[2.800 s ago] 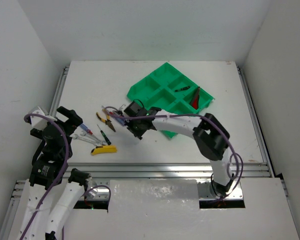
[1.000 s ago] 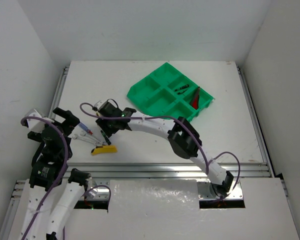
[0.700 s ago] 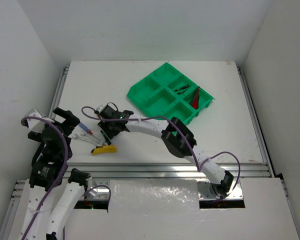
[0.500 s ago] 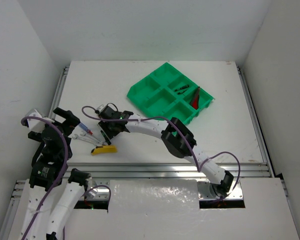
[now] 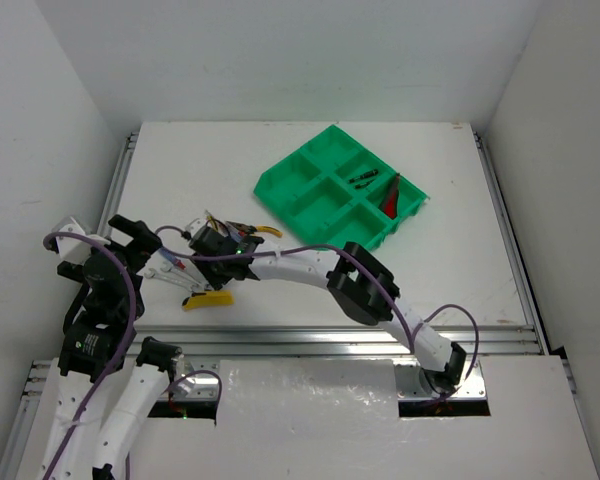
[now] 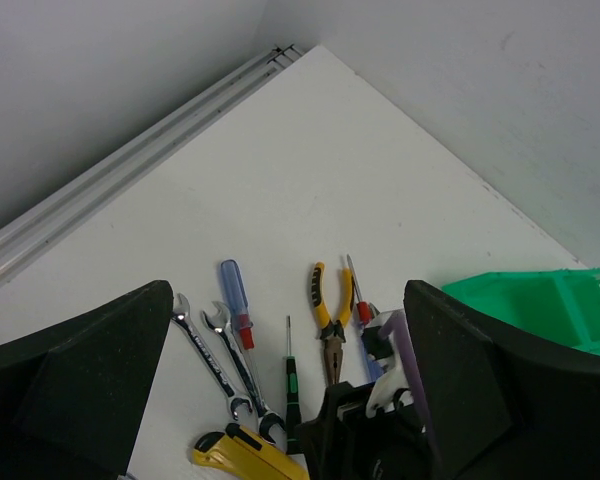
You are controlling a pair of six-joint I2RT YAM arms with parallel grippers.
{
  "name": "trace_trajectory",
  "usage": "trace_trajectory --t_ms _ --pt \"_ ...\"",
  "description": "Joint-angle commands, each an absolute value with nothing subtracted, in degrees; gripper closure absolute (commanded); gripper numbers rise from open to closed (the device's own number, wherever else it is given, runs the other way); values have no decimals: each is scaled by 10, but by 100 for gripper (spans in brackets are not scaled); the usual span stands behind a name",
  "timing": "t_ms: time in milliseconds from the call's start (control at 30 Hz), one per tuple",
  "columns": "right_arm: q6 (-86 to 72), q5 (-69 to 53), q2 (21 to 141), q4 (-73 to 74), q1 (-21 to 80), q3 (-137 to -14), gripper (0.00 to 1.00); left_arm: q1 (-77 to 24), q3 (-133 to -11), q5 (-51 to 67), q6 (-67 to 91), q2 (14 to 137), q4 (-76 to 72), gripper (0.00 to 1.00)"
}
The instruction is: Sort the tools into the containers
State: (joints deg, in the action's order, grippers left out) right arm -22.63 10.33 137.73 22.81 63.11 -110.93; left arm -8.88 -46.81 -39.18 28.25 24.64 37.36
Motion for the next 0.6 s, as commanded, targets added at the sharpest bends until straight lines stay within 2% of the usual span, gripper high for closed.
trace_trajectory --t_ms 0,300,467,567 --pt "-221 116 1356 218 644 -1134 56 -82 -475 -385 272 251 351 0" --pt "-216 126 1434 265 645 -1208 62 -83 -475 -384 272 244 352 0" --pt "-215 129 1457 270 642 -1211 62 -83 -474 -383 271 242 351 0" --pt "-216 134 1462 273 642 -1207 67 -83 -474 -382 271 242 352 0"
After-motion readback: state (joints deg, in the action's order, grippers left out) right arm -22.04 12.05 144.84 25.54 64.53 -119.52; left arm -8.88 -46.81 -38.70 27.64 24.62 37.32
